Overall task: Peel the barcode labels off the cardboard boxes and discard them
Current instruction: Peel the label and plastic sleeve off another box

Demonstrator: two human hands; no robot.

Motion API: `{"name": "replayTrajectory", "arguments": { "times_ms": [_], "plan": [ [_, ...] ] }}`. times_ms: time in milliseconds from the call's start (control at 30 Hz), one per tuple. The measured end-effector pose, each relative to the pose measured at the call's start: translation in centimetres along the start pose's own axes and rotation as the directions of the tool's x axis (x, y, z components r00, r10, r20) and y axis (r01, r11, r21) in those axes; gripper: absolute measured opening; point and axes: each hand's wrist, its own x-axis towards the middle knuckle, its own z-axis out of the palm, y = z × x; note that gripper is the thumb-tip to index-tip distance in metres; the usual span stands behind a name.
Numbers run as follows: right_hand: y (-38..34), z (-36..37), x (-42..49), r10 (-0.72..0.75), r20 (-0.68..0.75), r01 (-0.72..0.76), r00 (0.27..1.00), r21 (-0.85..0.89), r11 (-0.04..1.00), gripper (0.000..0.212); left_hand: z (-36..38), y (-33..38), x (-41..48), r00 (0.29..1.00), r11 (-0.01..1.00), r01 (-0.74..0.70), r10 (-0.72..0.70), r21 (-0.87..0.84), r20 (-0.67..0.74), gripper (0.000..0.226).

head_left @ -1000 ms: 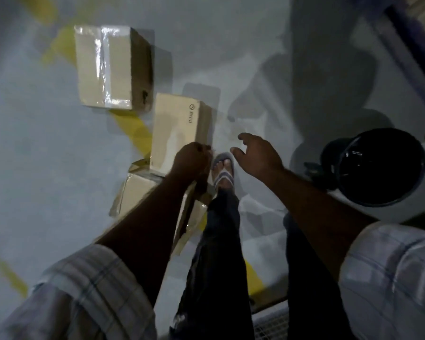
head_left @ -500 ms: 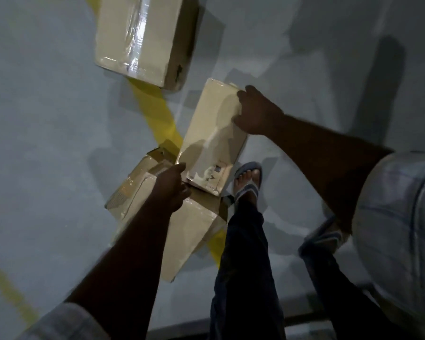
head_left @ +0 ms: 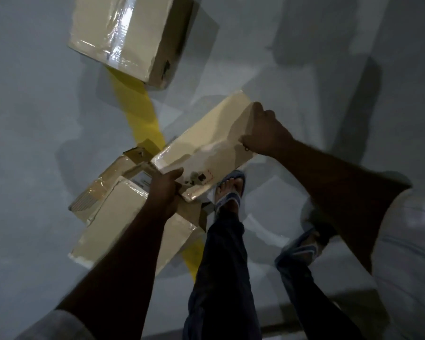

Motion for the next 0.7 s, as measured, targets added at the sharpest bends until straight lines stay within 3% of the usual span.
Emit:
{"name": "replayTrajectory", "arguments": {
  "times_ms": [67, 133, 200, 267, 400, 500, 533, 633, 700],
  "plan": [
    [0.9, -1.3, -2.0, 0.089, -0.040, -0.087, 0.995, 0.059, 0.994, 0.099, 1.0, -0.2, -1.4, 0.993, 0.986, -0.119, 0.119, 0.113, 0.007, 0.040],
    [1.5, -3.1, -4.4, 0.194, -0.129, -0.170, 0.973, 0.176, 0.970, 0.099, 2.6, 0.0, -3.3, 0.975, 0.905, -0.199, 0.220, 0.377, -0.014, 0.072],
    [1.7, -5.6, -7.0, 0.293, -0.209, -0.242, 0.933, 0.238, 0.941, 0.093, 4.9, 0.4, -6.6, 0.948, 0.635, -0.199, 0.317, 0.747, -0.017, 0.109],
    [2.2, -8.4, -10.2, 0.322, -0.247, -0.270, 0.914, 0.222, 0.937, 0.078, 7.0, 0.6, -11.7, 0.888, 0.420, -0.182, 0.458, 0.889, -0.034, 0.121],
    [4.0, -13.8, -19.1, 0.381, -0.334, -0.245, 0.862, 0.384, 0.890, 0.070, 9.3, 1.7, -21.3, 0.852, 0.487, -0.287, 0.523, 0.825, -0.012, 0.115],
    [4.6, -18.5, -26.1, 0.471, -0.371, -0.232, 0.801, 0.533, 0.814, 0.043, 10.7, 3.6, -28.1, 0.783, 0.495, -0.423, 0.621, 0.759, 0.031, 0.109],
    [4.7, -20.0, -28.4, 0.506, -0.355, -0.241, 0.786, 0.577, 0.780, 0.044, 11.4, 4.3, -30.3, 0.766, 0.468, -0.444, 0.640, 0.764, 0.054, 0.107],
    [6.1, -24.3, -35.9, 0.576, -0.374, -0.240, 0.727, 0.648, 0.723, 0.076, 13.3, 6.8, -36.7, 0.741, 0.371, -0.480, 0.657, 0.795, 0.141, 0.100],
    [7.3, -27.0, -41.1, 0.604, -0.429, -0.216, 0.671, 0.667, 0.713, 0.073, 15.0, 8.6, -41.1, 0.684, 0.307, -0.582, 0.685, 0.753, 0.249, 0.094]
  ]
}}
